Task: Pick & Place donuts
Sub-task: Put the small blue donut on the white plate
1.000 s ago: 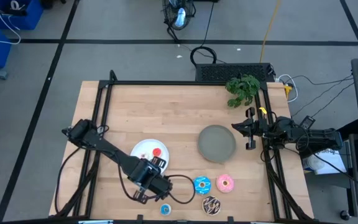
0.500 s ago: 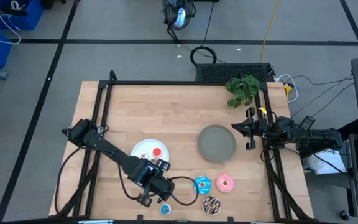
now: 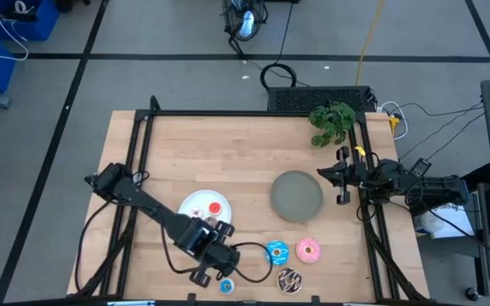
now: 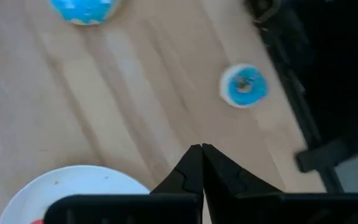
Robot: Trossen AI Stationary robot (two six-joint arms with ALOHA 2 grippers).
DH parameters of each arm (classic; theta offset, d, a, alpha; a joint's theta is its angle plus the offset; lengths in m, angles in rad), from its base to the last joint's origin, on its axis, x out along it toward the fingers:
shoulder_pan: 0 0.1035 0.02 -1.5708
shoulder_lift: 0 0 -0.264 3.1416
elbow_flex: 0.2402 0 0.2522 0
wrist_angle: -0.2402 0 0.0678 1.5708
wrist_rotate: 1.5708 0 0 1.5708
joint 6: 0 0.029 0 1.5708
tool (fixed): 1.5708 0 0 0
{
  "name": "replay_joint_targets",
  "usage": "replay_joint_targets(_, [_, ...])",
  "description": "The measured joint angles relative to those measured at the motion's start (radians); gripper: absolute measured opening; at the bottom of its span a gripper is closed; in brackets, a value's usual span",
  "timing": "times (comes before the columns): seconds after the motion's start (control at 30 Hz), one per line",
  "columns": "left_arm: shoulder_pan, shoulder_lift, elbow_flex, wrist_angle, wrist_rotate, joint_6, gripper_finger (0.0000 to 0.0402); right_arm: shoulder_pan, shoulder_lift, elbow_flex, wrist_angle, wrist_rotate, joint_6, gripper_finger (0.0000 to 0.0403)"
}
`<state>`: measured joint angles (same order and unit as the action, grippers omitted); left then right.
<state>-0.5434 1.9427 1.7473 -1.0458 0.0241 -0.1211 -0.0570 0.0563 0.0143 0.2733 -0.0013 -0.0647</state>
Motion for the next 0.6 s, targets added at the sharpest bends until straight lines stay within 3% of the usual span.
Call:
replay_joint_targets(0.17, [0.002,0.000,0.000,0.001,-0.051,-0.034,0.0021,0.000,0.000,0.000,0.000,0.000,0.000,0.0000])
replay_joint_targets(0.37, [0.003,0.000,0.000,0.016,-0.051,0.021,0.0006,0.000,0.000,0.000,0.000,0.000,0.000,0.0000])
replay_joint_targets(0.6, [0.021,0.000,0.000,0.182,-0.024,-0.056,0.0019,0.000,0.000,0.000,0.000,0.000,0.000,0.0000])
